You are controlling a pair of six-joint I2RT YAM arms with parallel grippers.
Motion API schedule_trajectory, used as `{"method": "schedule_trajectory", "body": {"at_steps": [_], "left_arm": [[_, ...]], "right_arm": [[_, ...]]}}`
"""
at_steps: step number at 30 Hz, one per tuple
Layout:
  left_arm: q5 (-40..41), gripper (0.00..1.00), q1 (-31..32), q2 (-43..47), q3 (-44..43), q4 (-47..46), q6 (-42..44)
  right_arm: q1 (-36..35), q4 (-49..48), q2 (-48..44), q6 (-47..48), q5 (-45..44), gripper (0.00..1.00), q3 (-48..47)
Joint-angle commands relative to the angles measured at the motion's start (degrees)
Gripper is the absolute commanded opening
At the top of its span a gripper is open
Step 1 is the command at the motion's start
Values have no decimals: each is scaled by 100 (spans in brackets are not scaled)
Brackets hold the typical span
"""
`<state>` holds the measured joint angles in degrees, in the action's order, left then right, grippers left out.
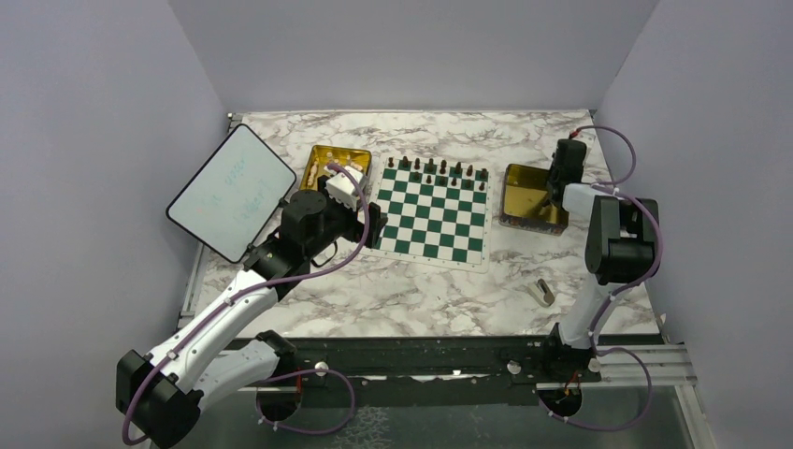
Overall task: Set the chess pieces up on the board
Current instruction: Pick up the chess piece from the storage box.
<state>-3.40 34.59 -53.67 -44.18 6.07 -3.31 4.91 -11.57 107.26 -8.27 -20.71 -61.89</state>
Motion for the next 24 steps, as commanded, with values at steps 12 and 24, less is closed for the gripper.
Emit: {"method": "schedule_trajectory", "body": {"at_steps": [12,24], "left_arm": [[103,94,-14,-15,15,-161,121],[83,94,-22,-24,24,-176,138]], "right_arm": [[183,-269,390,59,556,24,-322],[182,-235,327,45,691,25,-328]]}}
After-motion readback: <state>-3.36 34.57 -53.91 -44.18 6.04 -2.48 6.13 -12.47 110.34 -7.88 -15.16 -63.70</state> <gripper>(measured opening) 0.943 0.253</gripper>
